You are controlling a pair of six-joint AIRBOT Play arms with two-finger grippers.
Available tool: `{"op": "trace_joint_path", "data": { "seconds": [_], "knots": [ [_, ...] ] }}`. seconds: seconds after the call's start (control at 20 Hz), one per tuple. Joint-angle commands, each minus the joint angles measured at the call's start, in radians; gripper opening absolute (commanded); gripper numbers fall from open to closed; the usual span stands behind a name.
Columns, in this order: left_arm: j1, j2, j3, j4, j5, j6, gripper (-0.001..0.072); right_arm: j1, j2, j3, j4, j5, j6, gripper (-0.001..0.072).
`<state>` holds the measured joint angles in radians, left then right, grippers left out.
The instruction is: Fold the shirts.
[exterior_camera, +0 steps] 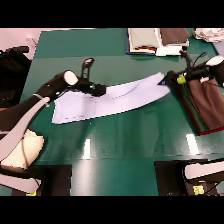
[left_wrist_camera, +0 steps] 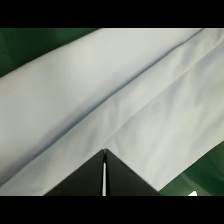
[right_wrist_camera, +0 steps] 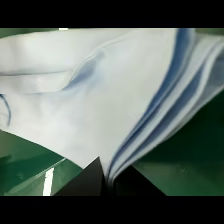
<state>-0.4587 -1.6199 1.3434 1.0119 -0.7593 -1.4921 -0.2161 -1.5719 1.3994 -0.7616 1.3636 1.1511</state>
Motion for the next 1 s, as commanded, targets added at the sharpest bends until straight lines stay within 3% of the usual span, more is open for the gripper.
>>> {"op": "trace_joint_path", "data": {
  "seconds": [0.0, 0.3, 0.6, 0.95],
  "knots": [
    [-0.067, -0.16, 0.14, 0.001, -0.048, 0.0, 0.0028, 0.062, 0.09, 0.146, 0.009, 0.028, 0.078, 0.0019],
    [-0.094, -0.269, 0.228, -0.002, -0.068, -0.027, 0.0028, 0.224, 0.113, 0.363, 0.008, 0.06, 0.153, 0.0019],
    [-0.085, -0.259, 0.323, 0.048, -0.14, -0.026, 0.0028, 0.349, 0.112, 0.415, 0.009, 0.031, 0.177, 0.0019],
    [0.156, -0.04, 0.475, 0.255, -0.346, -0.058, 0.0029, 0.559, 0.03, 0.415, 0.063, -0.075, 0.171, 0.0019]
  ]
}}
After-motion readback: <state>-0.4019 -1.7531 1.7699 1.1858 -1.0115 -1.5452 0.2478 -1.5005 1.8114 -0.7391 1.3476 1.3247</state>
